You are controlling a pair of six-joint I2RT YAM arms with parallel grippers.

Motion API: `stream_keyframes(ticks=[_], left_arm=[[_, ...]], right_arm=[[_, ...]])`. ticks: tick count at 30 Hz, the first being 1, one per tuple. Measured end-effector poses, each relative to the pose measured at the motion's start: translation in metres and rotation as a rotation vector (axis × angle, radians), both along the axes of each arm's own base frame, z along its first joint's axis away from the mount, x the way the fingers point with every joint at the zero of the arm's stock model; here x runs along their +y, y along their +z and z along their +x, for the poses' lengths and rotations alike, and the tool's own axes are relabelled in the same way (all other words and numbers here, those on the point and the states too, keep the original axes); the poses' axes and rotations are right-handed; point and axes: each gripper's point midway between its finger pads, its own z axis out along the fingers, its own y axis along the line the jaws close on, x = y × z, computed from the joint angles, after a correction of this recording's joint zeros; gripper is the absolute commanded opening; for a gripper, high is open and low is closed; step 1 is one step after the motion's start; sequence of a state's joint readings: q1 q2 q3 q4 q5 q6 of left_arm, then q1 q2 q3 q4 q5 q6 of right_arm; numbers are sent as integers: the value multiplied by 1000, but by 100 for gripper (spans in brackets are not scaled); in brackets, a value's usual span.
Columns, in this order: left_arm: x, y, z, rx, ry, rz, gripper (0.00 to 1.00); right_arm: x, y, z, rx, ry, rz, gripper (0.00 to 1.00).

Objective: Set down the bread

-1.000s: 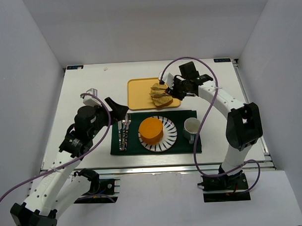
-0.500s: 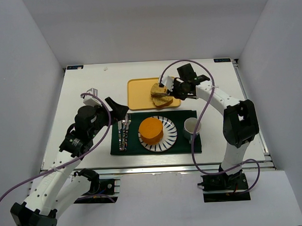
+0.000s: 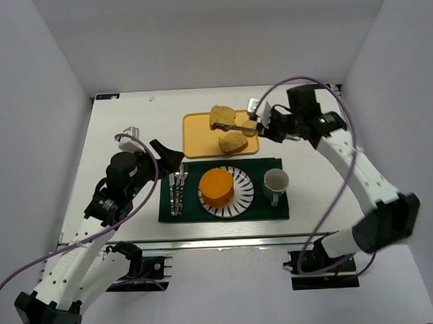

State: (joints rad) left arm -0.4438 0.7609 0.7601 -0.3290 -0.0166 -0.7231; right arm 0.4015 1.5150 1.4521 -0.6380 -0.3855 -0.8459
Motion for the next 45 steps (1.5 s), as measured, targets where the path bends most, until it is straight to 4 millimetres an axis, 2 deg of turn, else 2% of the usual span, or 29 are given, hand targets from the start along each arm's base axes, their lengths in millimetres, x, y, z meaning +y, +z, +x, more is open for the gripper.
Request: stream_keyframes(ticks=[3, 5, 7, 9, 12, 15, 23, 27, 34, 38, 45], left_arm=[[0, 0, 0, 1, 0, 1, 94], [0, 0, 0, 0, 0, 0, 94], [0, -1, 0, 1, -1, 0, 94], [-1, -1, 1, 3, -1, 1, 94], [-2, -1, 2, 1, -3, 0, 94], [-3, -4, 4, 9, -4, 3, 94], [-3, -5, 4, 9, -5, 2, 94], [-2, -7, 2, 9, -5, 1, 94], [-2, -7, 2, 6, -4, 0, 94], [-2, -7, 2, 6, -4, 1, 94], [-2, -8, 2, 8, -5, 2, 94]], right_arm=[[-3, 35, -53, -59, 105, 79, 11], [-6, 39, -87, -73, 170, 106, 12], [-9, 31, -117, -72, 227, 118, 13], [-13, 12, -140, -39, 261, 109, 13], [-18, -12, -159, 5, 285, 87, 14], [-17, -23, -166, 23, 306, 72, 15], [-7, -23, -167, -12, 351, 68, 22], [1, -35, -171, -5, 384, 45, 26], [7, -59, -180, 20, 424, -15, 49], [5, -56, -181, -1, 423, -17, 53], [2, -31, -189, -86, 429, 34, 52]])
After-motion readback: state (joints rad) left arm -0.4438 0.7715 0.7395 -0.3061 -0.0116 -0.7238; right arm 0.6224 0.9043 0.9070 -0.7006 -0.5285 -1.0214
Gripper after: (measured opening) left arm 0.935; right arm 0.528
